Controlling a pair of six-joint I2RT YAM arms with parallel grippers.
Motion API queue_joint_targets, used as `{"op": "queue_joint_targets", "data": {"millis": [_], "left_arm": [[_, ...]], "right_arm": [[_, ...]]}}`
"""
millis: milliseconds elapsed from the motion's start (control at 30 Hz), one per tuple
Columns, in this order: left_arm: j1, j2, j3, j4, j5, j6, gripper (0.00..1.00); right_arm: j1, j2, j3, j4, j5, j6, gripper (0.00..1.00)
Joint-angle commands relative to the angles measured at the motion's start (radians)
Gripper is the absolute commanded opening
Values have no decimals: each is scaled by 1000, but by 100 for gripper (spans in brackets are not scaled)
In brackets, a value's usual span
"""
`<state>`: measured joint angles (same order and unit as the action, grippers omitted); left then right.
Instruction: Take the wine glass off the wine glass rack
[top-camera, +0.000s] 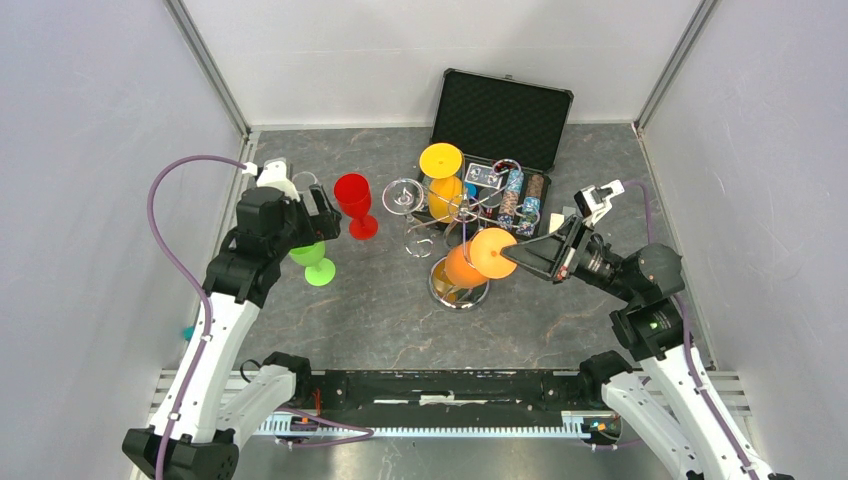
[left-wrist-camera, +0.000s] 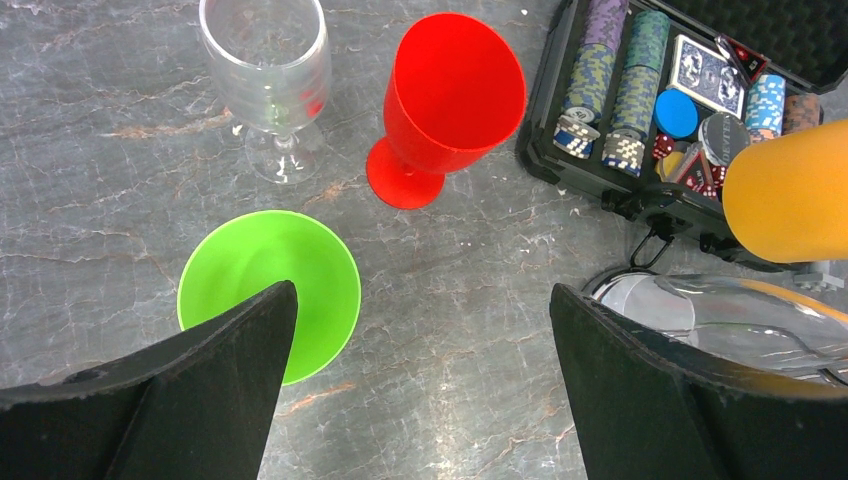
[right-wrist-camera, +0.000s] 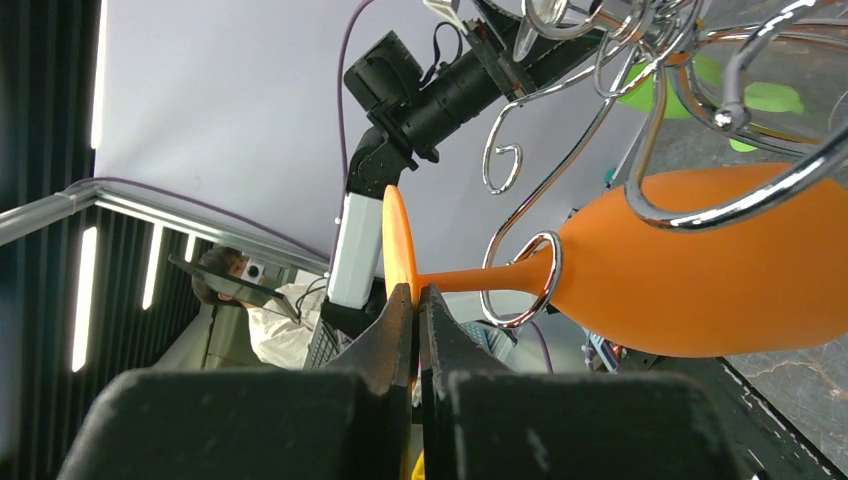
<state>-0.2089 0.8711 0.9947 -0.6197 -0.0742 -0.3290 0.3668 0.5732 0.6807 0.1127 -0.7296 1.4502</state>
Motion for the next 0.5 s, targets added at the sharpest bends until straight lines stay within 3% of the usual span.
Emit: {"op": "queue_joint_targets", "data": {"millis": [0, 467], "left_arm": [[3, -3, 9, 11, 4, 33, 100], [3, 5, 12, 11, 1, 36, 100]], "right_arm": [[12, 9, 64, 25, -40, -37, 0], [21, 17, 88, -15, -105, -108, 0]]}}
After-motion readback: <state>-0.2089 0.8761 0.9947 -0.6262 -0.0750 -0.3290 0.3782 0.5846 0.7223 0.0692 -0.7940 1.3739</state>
